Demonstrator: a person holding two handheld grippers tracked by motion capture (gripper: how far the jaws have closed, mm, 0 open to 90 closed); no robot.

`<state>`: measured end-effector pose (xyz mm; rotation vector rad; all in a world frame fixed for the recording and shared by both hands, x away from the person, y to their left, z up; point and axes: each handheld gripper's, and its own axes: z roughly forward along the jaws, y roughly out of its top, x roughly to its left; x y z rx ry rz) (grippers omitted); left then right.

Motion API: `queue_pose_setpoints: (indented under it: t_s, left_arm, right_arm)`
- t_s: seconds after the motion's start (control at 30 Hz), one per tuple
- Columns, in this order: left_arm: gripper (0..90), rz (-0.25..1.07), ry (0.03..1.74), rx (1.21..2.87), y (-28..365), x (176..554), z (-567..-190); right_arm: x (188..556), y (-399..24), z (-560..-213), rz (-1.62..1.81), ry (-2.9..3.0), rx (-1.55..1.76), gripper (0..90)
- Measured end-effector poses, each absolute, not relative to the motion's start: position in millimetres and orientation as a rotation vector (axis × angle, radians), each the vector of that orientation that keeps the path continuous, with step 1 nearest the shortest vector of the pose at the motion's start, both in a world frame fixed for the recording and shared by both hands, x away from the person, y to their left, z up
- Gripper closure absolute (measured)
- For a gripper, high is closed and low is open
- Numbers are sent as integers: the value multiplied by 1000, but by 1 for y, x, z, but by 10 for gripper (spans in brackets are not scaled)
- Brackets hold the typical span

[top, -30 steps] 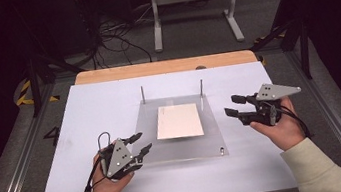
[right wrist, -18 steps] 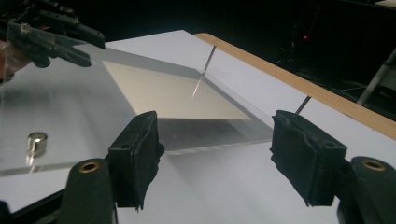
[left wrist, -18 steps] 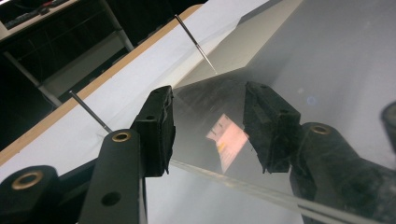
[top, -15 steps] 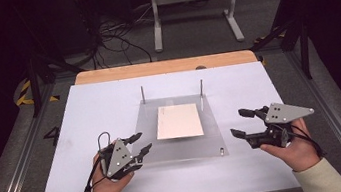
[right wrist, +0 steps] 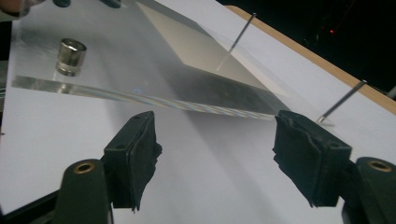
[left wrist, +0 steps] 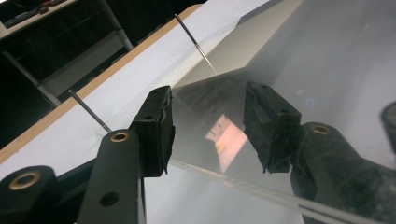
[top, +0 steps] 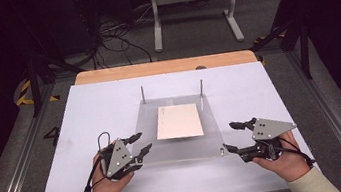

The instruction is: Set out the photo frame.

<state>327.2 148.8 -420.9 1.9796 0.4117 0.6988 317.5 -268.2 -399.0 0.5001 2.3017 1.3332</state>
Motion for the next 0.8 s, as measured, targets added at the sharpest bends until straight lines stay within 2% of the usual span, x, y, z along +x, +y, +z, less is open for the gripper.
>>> queue_pose_setpoints:
  t_s: [0.23,0.5,0.7,0.8]
  left_arm:
    - [515,695,411,1978,149,327,-421]
    - [510,688,413,1973,149,328,-421]
    - [509,678,418,1970,150,329,-420]
    - [510,671,426,1966,149,329,-418]
  right_arm:
    - [316,-250,-400,1377,2264,354,244]
    - [319,-230,-403,1381,2264,274,250]
    - [326,-223,-405,1381,2254,236,313]
    - [329,-223,-407,1394,2247,234,428]
